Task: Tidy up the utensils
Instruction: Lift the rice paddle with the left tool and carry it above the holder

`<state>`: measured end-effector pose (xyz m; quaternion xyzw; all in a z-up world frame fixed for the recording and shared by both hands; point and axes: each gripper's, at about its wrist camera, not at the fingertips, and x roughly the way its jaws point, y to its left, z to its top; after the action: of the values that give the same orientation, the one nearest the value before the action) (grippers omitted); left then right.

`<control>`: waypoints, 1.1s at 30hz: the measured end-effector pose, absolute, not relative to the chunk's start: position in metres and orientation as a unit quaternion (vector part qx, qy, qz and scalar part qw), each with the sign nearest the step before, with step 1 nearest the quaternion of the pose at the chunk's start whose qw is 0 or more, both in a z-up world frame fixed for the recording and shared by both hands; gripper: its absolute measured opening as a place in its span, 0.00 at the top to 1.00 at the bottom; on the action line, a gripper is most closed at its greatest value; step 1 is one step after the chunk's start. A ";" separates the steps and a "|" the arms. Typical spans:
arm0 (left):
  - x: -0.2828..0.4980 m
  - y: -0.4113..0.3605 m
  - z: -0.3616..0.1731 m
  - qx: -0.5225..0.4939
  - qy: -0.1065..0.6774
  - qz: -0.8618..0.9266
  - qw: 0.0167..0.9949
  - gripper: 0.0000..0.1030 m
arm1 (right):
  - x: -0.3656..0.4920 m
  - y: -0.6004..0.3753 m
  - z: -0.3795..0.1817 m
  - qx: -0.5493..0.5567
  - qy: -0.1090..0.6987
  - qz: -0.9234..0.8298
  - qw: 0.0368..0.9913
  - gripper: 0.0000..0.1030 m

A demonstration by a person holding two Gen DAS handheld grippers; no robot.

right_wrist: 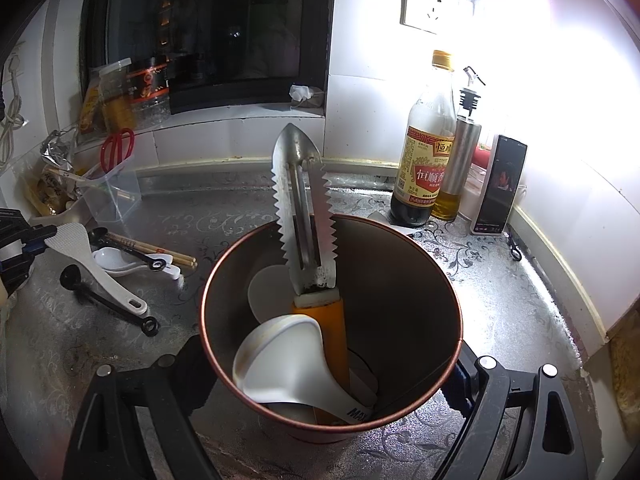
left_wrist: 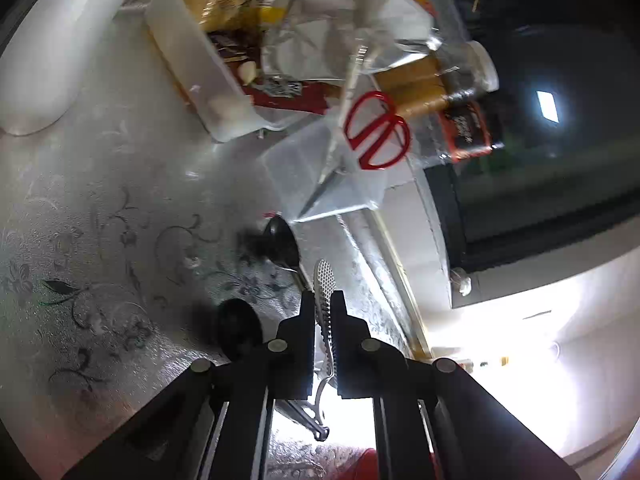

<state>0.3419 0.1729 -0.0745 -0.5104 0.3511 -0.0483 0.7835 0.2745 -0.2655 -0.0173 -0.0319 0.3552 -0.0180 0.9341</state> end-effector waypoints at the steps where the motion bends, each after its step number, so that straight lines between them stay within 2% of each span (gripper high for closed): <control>1: 0.340 0.173 -0.069 -0.506 0.350 -0.055 0.787 0.94 | 0.275 -0.266 -0.017 -0.032 0.355 -0.018 0.934 0.11; 19: 0.325 0.123 -0.002 -0.414 0.339 -0.141 0.833 0.97 | 0.273 -0.264 -0.017 -0.033 0.352 -0.011 0.935 0.11; 33: 0.300 0.100 0.049 -0.396 0.289 -0.203 0.847 0.97 | 0.266 -0.253 -0.017 -0.043 0.347 0.017 0.937 0.11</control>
<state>0.2995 0.0996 0.0488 -0.3963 0.2893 -0.2028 0.8474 0.2662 -0.2527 -0.0172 -0.0428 0.3475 0.0167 0.9366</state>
